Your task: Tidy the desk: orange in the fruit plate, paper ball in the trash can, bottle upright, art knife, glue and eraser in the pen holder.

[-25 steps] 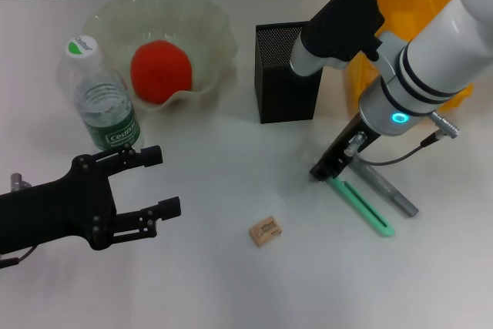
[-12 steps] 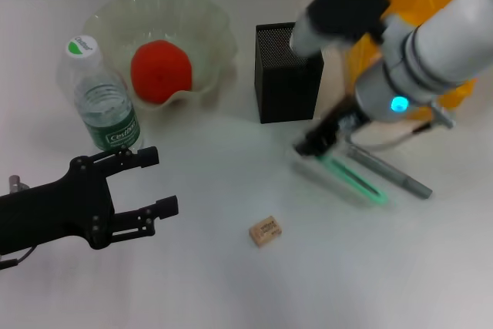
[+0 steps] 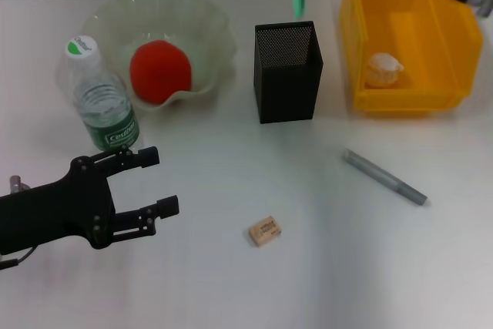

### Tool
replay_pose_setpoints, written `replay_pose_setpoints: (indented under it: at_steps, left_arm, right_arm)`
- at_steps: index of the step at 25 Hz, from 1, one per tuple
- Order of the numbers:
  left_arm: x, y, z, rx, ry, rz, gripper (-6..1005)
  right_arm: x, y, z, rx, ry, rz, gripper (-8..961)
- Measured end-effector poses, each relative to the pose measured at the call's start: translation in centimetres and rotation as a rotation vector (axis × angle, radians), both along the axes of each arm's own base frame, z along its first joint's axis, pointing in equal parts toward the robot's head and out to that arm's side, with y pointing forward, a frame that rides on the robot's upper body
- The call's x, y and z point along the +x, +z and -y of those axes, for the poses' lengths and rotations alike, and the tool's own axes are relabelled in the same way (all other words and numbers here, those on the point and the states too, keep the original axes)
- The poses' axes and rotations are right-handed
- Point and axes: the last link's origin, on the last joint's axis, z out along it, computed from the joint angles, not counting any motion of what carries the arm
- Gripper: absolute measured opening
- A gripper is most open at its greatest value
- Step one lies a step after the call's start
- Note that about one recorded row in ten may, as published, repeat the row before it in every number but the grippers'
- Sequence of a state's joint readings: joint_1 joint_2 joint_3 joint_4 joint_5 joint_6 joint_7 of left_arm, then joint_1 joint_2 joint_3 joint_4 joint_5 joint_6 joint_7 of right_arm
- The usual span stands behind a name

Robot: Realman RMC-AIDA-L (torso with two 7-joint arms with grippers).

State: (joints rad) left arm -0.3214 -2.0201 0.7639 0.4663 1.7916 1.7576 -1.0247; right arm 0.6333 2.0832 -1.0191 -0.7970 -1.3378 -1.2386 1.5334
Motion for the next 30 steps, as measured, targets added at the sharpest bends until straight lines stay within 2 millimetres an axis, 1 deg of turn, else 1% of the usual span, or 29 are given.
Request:
replay_pose_setpoints:
  at_steps: [1, 2, 3, 4, 5, 7, 8, 9, 11, 13, 14, 17, 18, 19, 21, 22, 23, 24, 27, 28, 29, 30]
  left_arm:
    - [0.0, 0.0, 0.0, 0.0, 0.0, 0.0, 819]
    - [0.0, 0.0, 0.0, 0.0, -0.001, 0.0, 819]
    - [0.0, 0.0, 0.0, 0.0, -0.002, 0.0, 819]
    - [0.0, 0.0, 0.0, 0.0, -0.002, 0.0, 818]
    - [0.0, 0.0, 0.0, 0.0, -0.002, 0.0, 818]
    - [0.1, 0.0, -0.1, 0.0, -0.002, 0.001, 818]
    - [0.1, 0.0, -0.1, 0.002, 0.0, 0.002, 818]
    - [0.1, 0.0, -0.1, 0.002, 0.0, 0.002, 818]
    - [0.0, 0.0, 0.0, 0.005, 0.004, 0.002, 819]
    - [-0.1, 0.0, 0.0, 0.007, 0.007, 0.003, 819]
    - [-0.1, 0.0, 0.0, 0.007, 0.007, 0.003, 819]
    - [-0.1, 0.1, 0.1, 0.006, 0.009, 0.003, 819]
    - [-0.2, 0.1, 0.1, 0.005, 0.006, 0.003, 819]
    - [-0.2, 0.1, 0.1, 0.005, 0.006, 0.003, 819]
    - [-0.2, 0.2, 0.2, 0.002, 0.005, 0.003, 819]
    - [-0.2, 0.3, 0.3, -0.003, 0.003, 0.005, 818]
    - [-0.2, 0.3, 0.4, -0.004, 0.003, 0.005, 818]
    - [-0.2, 0.4, 0.4, -0.008, 0.003, 0.007, 818]
    - [-0.2, 0.4, 0.7, -0.021, -0.004, 0.008, 818]
    - [-0.2, 0.5, 0.8, -0.027, -0.007, 0.007, 818]
    - [-0.2, 0.5, 0.9, -0.036, -0.012, 0.004, 818]
    - [-0.3, 0.5, 1.0, -0.044, -0.016, 0.001, 819]
  right_arm:
    - [0.0, 0.0, 0.0, 0.0, 0.0, 0.0, 255]
    - [0.7, -0.8, -0.1, 0.063, 0.019, -0.007, 261]
    - [1.6, -2.1, -0.3, 0.164, 0.041, 0.006, 266]
    - [1.6, -2.1, -0.3, 0.164, 0.041, 0.006, 272]
    - [2.1, -3.0, -0.4, 0.217, 0.052, 0.036, 278]
    - [2.6, -4.3, -0.5, 0.266, 0.067, 0.103, 290]
    - [2.9, -5.3, -0.5, 0.277, 0.068, 0.16, 296]
    - [2.9, -5.3, -0.5, 0.277, 0.068, 0.16, 302]
    - [3.3, -6.0, -0.4, 0.254, 0.051, 0.184, 314]
    - [4.0, -6.2, 0.0, 0.218, 0.018, 0.169, 325]
    - [4.0, -6.2, 0.0, 0.218, 0.018, 0.169, 331]
    - [4.2, -5.7, 0.4, 0.172, 0.003, 0.14, 349]
    - [3.7, -4.8, 0.8, 0.136, 0.016, 0.117, 388]
    - [3.7, -4.8, 0.8, 0.136, 0.016, 0.117, 427]
    - [2.6, -3.3, 1.3, 0.094, 0.05, 0.115, 505]
    - [1.7, -2.2, 1.7, 0.06, 0.076, 0.126, 544]
    - [-0.2, -0.5, 2.4, -0.021, 0.123, 0.184, 583]
    - [-0.2, -0.5, 2.4, -0.021, 0.123, 0.184, 596]
    - [-3.1, 1.3, 3.6, -0.184, 0.165, 0.413, 637]
    - [-4.5, 1.8, 4.3, -0.307, 0.156, 0.625, 650]
    - [-4.5, 1.8, 4.3, -0.307, 0.156, 0.625, 663]
    - [-4.8, 1.8, 4.7, -0.356, 0.158, 0.701, 677]
